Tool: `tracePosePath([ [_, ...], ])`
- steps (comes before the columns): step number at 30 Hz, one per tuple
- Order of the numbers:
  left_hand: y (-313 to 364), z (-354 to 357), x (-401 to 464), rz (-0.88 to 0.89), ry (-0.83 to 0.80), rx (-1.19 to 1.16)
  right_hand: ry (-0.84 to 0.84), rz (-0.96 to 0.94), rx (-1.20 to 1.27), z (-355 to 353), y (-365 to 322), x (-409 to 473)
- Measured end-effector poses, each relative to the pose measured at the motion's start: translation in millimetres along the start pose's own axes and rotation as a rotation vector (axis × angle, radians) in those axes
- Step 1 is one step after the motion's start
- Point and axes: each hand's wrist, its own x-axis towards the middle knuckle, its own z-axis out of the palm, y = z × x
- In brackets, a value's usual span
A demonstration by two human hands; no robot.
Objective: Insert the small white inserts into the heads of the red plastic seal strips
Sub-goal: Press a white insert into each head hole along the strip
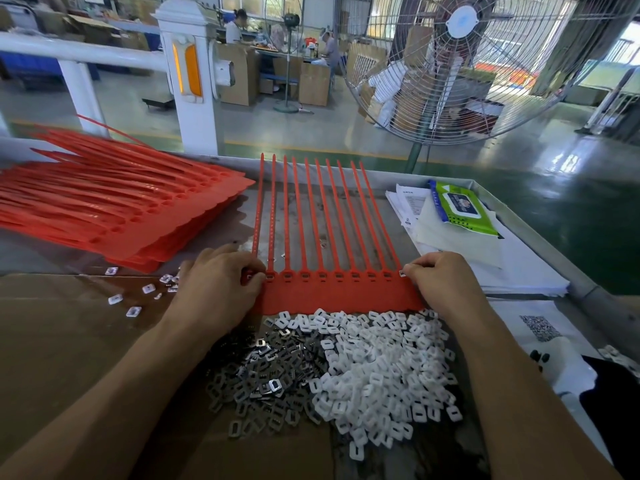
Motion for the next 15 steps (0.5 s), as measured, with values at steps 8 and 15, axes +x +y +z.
tracePosePath([
  [8, 0.0, -1.0, 0.0, 0.013, -0.001, 0.004, 0.044, -0.015, -0.021, 2.3, -3.6, -4.1],
  [15, 0.2, -0.8, -0.1, 0.001, -0.003, 0.001, 0.077, 0.013, -0.018, 5.3, -2.0, -1.2],
])
